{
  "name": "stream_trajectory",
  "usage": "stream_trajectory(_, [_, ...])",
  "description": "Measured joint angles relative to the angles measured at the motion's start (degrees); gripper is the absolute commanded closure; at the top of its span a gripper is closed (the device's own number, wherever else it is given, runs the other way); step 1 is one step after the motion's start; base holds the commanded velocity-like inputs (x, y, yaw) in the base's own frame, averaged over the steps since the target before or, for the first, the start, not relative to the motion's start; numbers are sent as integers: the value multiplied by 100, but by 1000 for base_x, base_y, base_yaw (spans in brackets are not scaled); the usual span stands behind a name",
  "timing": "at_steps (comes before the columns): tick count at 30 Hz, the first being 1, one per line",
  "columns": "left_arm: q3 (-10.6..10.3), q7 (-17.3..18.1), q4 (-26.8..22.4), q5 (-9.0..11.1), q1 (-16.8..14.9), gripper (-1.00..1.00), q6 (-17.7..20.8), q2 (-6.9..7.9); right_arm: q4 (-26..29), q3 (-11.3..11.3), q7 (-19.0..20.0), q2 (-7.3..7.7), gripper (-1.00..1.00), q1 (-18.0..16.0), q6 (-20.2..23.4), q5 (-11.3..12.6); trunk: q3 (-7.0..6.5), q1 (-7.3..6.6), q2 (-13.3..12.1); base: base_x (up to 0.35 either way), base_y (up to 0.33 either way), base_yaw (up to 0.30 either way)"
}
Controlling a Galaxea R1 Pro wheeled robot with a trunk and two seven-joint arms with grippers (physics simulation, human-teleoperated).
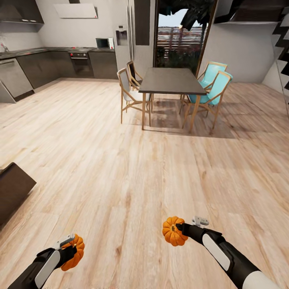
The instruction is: Place each of the two pumpkins and all three candles from the living room inside a cabinet in the living room (use any cabinet), then make sure every cabinet is closed, and position the cauldron so it is next to a table in the living room.
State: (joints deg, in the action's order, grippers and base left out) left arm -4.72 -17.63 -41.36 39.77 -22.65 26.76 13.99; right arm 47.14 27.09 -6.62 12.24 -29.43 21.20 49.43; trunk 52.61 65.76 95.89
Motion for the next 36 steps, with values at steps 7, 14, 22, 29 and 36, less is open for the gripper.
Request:
stream_trajectory(7, [0,2,105,-1,2,100,-17,-8,-165,27,64,0,100,41,-40,-7,-68,-154,-281,0,0,167])
stream_trajectory(14, [5,36,213,0,-2,100,-179,-12,-167,403,64,-8,100,265,-608,-119,-155,-286,-523,0,0,41])
stream_trajectory(22, [-109,106,226,22,-1,100,-212,-11,-162,691,44,-9,100,285,-798,-155,-155,-287,-523,19,0,1])
stream_trajectory(29, [-291,106,220,1,-1,100,-215,-11,-159,696,39,-9,100,286,-825,-161,-159,-290,-523,280,0,1])
stream_trajectory(36, [-286,106,217,11,1,100,-215,-10,-164,705,2,-16,100,284,-847,-167,-192,-290,-523,329,0,177])
